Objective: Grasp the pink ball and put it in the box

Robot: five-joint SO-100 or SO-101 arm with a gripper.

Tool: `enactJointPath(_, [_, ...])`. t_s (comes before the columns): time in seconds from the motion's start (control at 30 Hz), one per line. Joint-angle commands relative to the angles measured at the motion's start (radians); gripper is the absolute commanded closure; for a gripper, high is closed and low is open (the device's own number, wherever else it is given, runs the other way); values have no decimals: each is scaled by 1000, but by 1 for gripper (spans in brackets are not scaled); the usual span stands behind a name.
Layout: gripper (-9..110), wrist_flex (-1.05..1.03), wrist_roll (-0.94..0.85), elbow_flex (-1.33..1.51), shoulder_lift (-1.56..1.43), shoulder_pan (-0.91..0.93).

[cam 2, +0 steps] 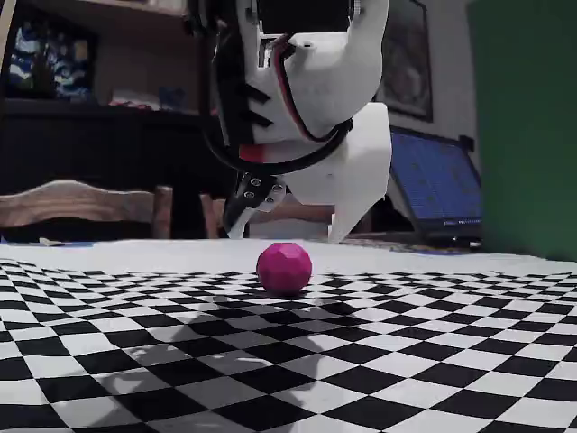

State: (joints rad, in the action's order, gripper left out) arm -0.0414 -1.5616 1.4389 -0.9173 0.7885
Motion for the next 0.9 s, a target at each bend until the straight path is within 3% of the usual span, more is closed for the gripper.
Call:
enactJointPath(0.0, [73, -6, -5, -54, -3, -3])
enactJointPath(0.87, [73, -40, -6, -221, 129, -8])
